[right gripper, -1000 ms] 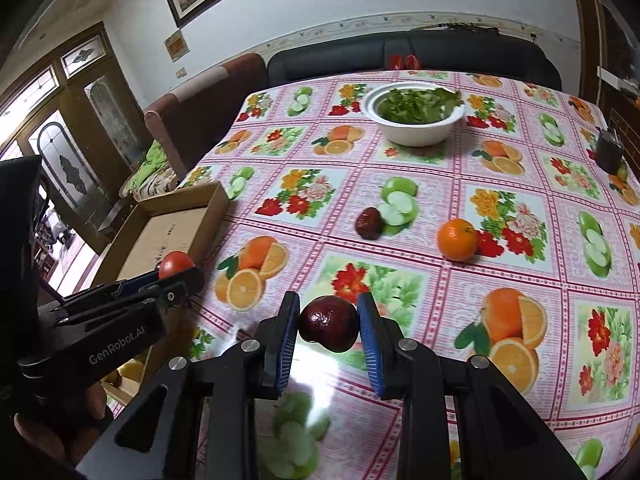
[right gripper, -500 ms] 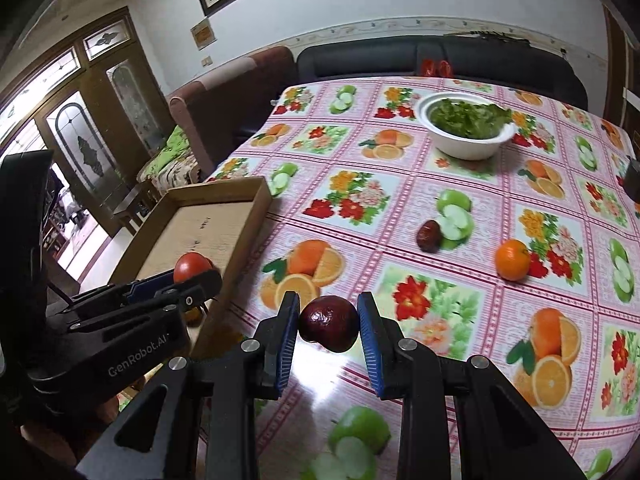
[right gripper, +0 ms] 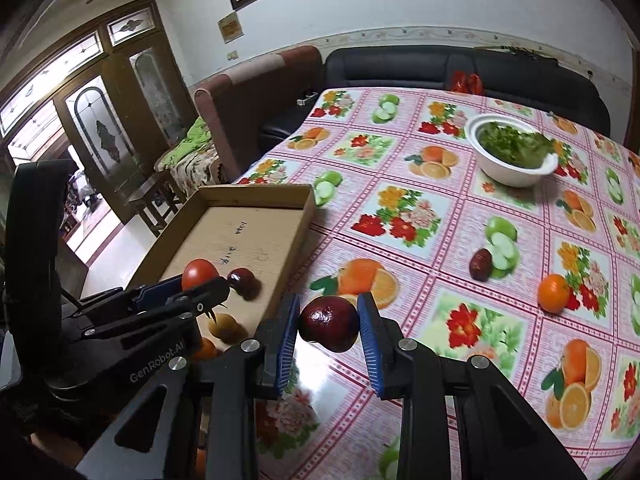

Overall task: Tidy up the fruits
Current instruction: 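Carry the tomato with the left tool while the right tool carries the plum over the box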

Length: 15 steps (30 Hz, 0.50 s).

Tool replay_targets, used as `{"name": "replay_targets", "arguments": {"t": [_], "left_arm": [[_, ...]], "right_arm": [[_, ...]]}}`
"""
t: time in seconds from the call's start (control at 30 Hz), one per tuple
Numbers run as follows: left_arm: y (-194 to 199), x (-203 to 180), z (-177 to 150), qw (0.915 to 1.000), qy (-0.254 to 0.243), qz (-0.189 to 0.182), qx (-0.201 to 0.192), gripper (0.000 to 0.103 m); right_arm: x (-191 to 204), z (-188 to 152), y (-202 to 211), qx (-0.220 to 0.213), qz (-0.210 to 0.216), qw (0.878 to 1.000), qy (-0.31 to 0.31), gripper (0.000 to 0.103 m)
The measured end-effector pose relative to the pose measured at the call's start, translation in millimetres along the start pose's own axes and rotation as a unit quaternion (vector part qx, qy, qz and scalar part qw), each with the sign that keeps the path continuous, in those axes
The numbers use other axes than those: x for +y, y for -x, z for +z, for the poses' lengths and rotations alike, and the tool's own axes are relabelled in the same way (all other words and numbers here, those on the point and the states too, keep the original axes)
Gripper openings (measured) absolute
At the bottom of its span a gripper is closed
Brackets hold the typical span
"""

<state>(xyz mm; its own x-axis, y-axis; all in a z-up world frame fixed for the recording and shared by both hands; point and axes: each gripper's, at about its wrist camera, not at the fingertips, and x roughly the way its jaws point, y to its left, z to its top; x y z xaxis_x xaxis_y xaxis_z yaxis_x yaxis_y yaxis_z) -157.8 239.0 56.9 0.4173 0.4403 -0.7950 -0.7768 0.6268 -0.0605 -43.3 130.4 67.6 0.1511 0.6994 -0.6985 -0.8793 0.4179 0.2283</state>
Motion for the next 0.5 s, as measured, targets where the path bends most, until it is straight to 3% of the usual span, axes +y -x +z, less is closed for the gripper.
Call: {"name": "replay_targets", "arguments": {"t": [0.5], "left_arm": [[-7, 38, 7, 0.9995, 0.026, 0.017, 0.000, 0.031]], "right_arm": [[26, 12, -24, 0.008, 0.015, 1.000, 0.022, 0.030]]}}
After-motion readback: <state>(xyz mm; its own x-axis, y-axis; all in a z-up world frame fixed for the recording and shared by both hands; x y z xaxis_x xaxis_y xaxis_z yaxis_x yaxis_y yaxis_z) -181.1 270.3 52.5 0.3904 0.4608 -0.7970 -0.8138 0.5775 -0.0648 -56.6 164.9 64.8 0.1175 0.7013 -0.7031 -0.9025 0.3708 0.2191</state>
